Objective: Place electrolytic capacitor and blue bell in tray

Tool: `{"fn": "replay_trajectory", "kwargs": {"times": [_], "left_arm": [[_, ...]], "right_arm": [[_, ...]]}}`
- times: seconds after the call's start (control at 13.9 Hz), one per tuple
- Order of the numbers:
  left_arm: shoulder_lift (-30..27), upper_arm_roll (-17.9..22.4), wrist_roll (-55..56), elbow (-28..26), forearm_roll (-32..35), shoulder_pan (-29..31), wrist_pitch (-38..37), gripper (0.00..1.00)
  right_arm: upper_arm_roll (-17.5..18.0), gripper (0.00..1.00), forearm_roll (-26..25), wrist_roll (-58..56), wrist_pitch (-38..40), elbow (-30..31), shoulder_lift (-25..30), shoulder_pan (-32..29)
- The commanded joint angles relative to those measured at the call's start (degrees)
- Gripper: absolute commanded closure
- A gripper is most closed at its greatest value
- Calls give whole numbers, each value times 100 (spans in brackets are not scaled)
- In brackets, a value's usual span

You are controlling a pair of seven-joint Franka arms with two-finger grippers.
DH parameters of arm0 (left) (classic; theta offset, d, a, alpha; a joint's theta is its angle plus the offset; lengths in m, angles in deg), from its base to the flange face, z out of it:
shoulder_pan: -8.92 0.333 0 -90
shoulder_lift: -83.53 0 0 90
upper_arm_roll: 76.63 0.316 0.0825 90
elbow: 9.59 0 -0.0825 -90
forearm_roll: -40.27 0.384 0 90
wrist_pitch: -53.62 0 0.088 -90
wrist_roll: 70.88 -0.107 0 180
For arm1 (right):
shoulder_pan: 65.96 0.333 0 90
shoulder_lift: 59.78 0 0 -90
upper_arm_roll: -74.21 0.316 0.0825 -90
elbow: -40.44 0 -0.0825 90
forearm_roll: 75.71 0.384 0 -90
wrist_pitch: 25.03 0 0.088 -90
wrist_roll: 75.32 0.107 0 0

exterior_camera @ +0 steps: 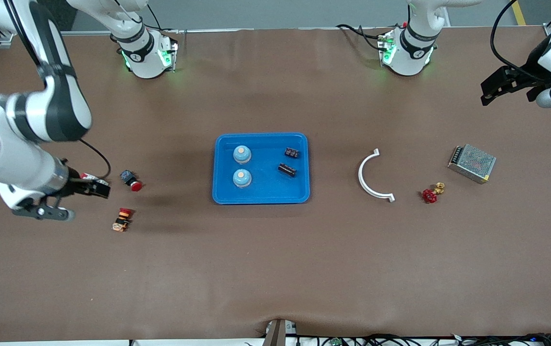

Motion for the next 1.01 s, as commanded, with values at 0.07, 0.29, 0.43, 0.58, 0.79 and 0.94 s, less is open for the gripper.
{"fn": "replay_trajectory", "kwargs": {"times": [0.07,0.29,0.43,0.58,0.79,0.94], "left_arm": [[-118,-42,-47,-113,113,32,105,0],[-118,-34,-38,-105,104,41,105,0],[-126,-25,-30,-105,104,41,105,0],[-126,-25,-30,-105,104,41,97,0],[-118,2,-12,-78,104,41,97,0],[-126,2,-21,-70,104,41,97,0]], "right_arm": [[5,0,28,-131,701,342,1108,58],[-257,0,28,-507,905,333,1373,94],[-468,0,28,-693,975,316,1469,76],[-644,0,141,-702,1124,202,1601,85],[-1005,0,326,-737,1431,-88,1619,172],[-1145,0,441,-1026,1590,-229,1619,173]]}}
